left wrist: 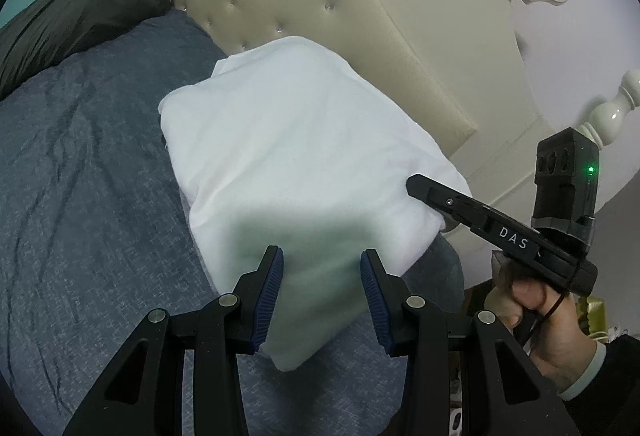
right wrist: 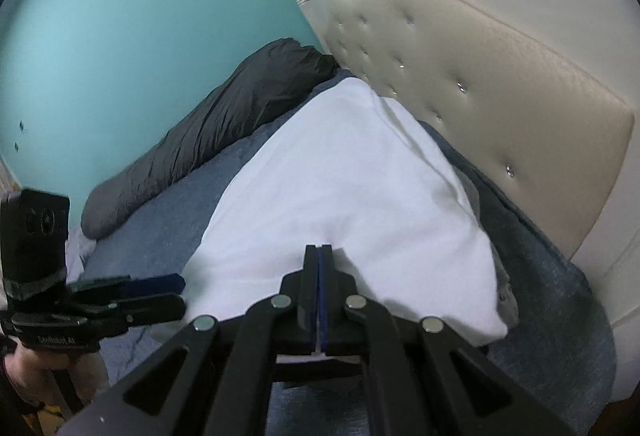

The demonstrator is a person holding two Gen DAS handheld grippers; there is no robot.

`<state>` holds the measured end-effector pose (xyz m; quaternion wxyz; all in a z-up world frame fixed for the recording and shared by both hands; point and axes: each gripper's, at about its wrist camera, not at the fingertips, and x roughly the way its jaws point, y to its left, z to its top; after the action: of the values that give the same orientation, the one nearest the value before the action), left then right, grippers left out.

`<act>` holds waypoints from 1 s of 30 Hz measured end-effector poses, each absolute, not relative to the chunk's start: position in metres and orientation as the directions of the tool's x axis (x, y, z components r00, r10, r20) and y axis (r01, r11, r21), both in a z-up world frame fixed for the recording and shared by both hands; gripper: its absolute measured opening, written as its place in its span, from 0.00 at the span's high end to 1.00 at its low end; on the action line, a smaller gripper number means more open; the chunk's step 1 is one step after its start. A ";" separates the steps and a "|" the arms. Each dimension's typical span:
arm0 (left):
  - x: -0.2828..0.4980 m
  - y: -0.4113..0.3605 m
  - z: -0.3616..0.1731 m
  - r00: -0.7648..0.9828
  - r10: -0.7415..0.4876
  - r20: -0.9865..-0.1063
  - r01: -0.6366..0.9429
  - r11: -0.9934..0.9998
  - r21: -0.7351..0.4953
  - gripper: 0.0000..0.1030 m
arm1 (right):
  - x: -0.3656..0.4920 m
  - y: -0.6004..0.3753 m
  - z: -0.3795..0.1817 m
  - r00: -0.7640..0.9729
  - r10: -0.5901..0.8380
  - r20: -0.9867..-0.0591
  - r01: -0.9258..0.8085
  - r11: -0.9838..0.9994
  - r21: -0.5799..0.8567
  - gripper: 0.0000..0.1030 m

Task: Fold clothes
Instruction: 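Press and square the shirt on the stack with the left gripper while the right gripper holds it, then open both grippers and pull them back from the clothes stack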

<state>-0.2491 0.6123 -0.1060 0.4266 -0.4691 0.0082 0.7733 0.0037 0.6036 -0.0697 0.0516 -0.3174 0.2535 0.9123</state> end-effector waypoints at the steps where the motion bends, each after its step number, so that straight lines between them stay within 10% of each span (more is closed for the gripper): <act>1: -0.250 0.612 -0.104 -0.200 0.652 -0.731 -0.667 -0.637 -0.386 0.57 | 0.005 0.603 -0.067 -0.795 -0.059 -0.603 -0.260 -0.865 0.428 1.00; 30: -0.275 0.534 -0.050 -0.294 0.661 -0.690 -0.630 -0.677 -0.381 0.57 | 0.000 0.566 -0.006 -0.815 0.032 -0.578 -0.327 -0.850 0.413 1.00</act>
<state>-0.2750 0.5341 -0.0498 0.4014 -0.4381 -0.0180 0.8041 0.0002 0.5658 -0.0057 0.0978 -0.2879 0.2555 0.9177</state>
